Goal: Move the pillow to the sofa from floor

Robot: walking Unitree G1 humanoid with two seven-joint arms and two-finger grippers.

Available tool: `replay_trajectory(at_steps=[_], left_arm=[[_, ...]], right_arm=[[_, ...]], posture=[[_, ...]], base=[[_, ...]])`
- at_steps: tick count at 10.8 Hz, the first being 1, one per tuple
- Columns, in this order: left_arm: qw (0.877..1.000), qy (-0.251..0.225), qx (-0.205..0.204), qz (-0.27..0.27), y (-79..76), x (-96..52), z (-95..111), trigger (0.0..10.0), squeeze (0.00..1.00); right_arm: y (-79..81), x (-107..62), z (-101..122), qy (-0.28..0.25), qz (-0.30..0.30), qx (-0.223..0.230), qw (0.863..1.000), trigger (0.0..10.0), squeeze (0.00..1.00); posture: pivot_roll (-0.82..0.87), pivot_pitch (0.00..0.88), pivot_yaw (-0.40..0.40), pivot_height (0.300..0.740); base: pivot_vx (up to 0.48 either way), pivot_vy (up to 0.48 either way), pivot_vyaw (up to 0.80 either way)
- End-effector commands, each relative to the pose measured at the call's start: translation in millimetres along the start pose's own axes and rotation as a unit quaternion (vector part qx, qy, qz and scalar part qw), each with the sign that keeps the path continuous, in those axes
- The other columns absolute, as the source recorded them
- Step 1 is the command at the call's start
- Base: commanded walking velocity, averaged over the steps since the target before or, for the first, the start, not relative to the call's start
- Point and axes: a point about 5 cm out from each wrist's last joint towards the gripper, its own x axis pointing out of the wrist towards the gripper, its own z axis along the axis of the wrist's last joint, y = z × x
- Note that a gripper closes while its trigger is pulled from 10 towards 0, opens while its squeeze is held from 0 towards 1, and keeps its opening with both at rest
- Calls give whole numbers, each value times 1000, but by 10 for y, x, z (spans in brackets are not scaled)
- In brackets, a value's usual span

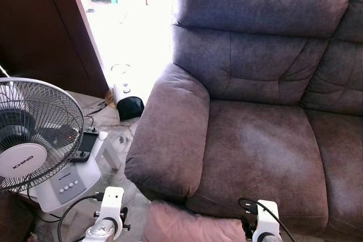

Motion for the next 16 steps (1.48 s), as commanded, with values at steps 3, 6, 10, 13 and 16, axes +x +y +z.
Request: replay_trajectory(at_steps=[3,6,10,13,16], left_arm=[[1000,17,-7,1,-2,-15,-79,10000,0],[1000,18,-8,4,84,-35,-117,10000,0],[1000,22,-9,13,294,-92,-207,10000,0],[1000,12,-5,-3,5,-18,-76,10000,0],[1000,12,12,-10,-24,-17,-79,10000,0]], right_arm=[[-5,-7,-38,7,-2,3,1000,10000,0],[-9,-7,-41,9,-3,-1,1000,10000,0],[-13,-8,-48,12,-5,-4,1000,10000,0],[-12,-8,-49,13,-7,-3,1000,10000,0],[-12,-7,-47,14,-7,-4,1000,10000,0]], posture=[[78,56,-13,717],[78,54,-13,717],[79,53,-14,717],[79,55,-13,717],[79,55,-14,717]], base=[[0,120,0],[0,355,0],[0,264,0],[0,0,0],[0,0,0]])
